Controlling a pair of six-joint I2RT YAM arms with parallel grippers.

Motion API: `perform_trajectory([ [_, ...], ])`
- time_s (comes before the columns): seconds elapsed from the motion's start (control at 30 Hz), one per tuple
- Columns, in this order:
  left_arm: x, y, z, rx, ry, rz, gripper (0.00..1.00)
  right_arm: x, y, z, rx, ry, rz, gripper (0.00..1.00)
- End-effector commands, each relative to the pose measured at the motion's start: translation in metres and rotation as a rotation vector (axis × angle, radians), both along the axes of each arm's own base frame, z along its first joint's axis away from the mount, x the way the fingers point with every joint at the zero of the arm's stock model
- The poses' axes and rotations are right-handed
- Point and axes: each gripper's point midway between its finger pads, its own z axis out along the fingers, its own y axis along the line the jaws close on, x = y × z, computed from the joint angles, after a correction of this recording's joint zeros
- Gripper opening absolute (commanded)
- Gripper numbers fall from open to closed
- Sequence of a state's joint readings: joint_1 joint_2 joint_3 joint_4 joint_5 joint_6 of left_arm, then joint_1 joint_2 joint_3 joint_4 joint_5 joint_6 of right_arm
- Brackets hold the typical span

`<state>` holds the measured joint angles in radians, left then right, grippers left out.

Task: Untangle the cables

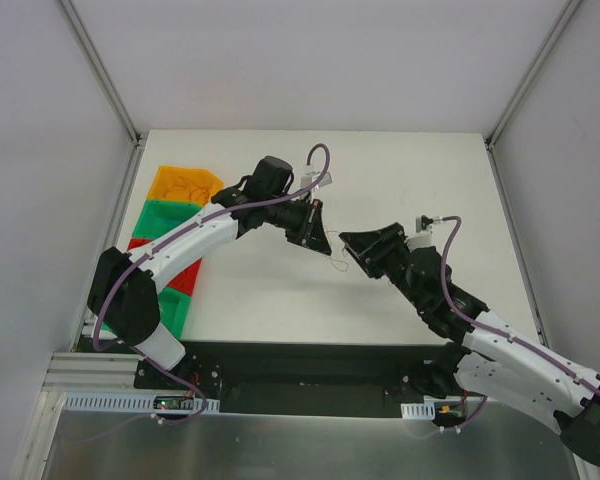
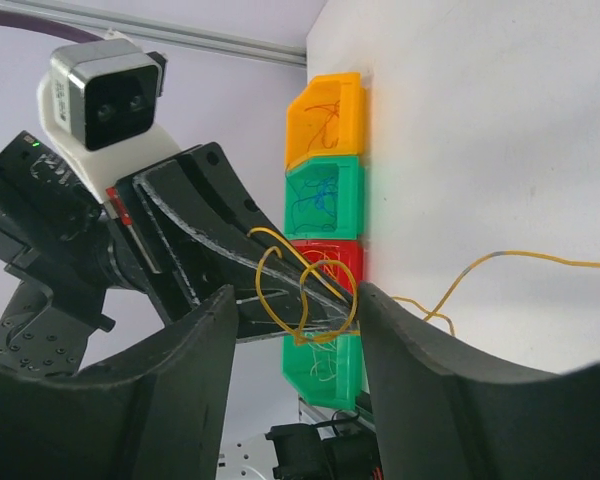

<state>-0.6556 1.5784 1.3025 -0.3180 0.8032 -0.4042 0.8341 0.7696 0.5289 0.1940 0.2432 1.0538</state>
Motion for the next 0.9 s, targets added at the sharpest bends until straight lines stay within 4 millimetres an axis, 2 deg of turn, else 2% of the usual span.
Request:
perform_trajectory([
  [0.0, -0.005, -0.004, 0.009, -0.033, -0.022, -0.027, 0.0, -0.001, -0.01, 0.016, -0.001, -0.023, -0.033, 0.56],
  [0.13, -0.004, -0.003, 0.01, -0.034, -0.029, -0.024, 0.0, -0.006, -0.016, 0.012, 0.002, -0.019, -0.037, 0.58],
  [0.33, -0.004, -0.004, 0.007, -0.03, -0.018, -0.027, 0.0, -0.007, -0.021, 0.017, 0.014, -0.024, -0.05, 0.57],
  [0.87, -0.005, -0.004, 0.006, -0.029, -0.012, -0.028, 0.0, 0.001, 0.007, 0.03, 0.089, -0.032, 0.014, 0.54],
])
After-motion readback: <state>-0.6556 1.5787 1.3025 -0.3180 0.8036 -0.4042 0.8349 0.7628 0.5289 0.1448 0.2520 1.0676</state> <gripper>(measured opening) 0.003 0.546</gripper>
